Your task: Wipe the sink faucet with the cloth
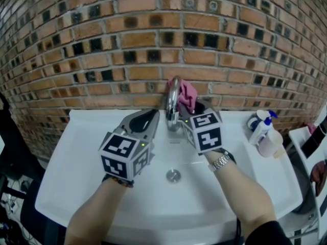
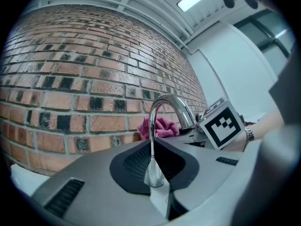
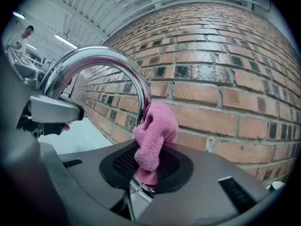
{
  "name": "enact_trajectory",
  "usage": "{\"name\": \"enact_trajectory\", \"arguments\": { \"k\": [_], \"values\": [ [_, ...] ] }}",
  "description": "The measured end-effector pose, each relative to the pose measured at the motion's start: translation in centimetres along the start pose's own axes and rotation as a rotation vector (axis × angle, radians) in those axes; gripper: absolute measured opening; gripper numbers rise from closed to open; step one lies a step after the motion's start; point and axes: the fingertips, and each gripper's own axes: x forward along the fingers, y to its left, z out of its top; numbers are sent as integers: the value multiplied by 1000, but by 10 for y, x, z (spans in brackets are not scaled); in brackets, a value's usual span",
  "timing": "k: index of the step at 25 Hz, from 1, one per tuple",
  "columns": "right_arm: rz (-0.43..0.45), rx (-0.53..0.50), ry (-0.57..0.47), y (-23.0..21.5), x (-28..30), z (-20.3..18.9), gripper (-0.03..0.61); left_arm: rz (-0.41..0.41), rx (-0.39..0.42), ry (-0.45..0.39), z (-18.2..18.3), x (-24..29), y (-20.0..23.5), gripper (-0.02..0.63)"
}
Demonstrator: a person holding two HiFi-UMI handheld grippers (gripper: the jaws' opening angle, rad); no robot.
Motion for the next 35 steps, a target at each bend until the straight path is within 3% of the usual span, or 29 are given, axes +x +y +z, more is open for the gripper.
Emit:
{"name": "enact_trajectory", "arguments": {
  "k": [35],
  "values": [
    [46,37,101,35,-11,-54,72,-9,2,28,-10,0,-4,26]
  ]
}}
